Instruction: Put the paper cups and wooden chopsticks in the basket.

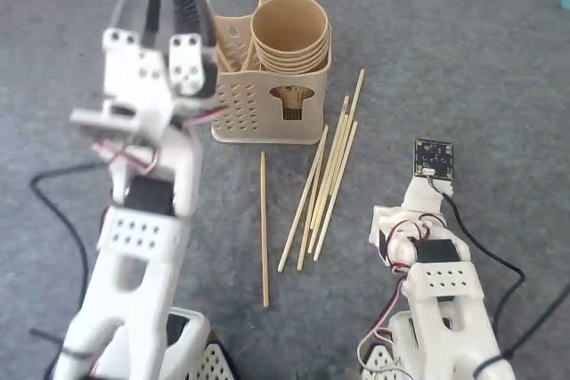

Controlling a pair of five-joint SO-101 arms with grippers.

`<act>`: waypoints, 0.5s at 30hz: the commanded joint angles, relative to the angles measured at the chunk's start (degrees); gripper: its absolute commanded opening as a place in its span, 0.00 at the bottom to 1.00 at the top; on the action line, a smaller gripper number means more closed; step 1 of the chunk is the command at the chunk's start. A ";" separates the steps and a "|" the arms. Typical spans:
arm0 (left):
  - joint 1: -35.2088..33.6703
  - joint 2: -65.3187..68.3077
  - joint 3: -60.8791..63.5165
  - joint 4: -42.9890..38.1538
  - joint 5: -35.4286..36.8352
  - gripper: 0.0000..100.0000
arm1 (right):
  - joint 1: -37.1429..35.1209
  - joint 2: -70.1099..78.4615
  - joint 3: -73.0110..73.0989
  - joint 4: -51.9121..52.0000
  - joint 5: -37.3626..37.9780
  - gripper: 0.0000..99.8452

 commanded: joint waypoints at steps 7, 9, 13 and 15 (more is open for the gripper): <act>-0.53 16.62 -4.88 -3.60 -0.18 0.01 | 0.40 -1.54 -0.18 -0.75 1.49 0.01; -0.53 18.20 -4.62 -6.42 -0.09 0.01 | 0.40 -1.54 -0.18 -0.75 3.08 0.01; -0.62 19.08 -4.97 -4.22 -0.26 0.04 | 0.40 -1.54 -0.09 -0.75 3.60 0.01; -0.79 19.08 -5.05 -2.02 -0.26 0.09 | 0.40 -1.54 -0.09 -0.75 3.60 0.01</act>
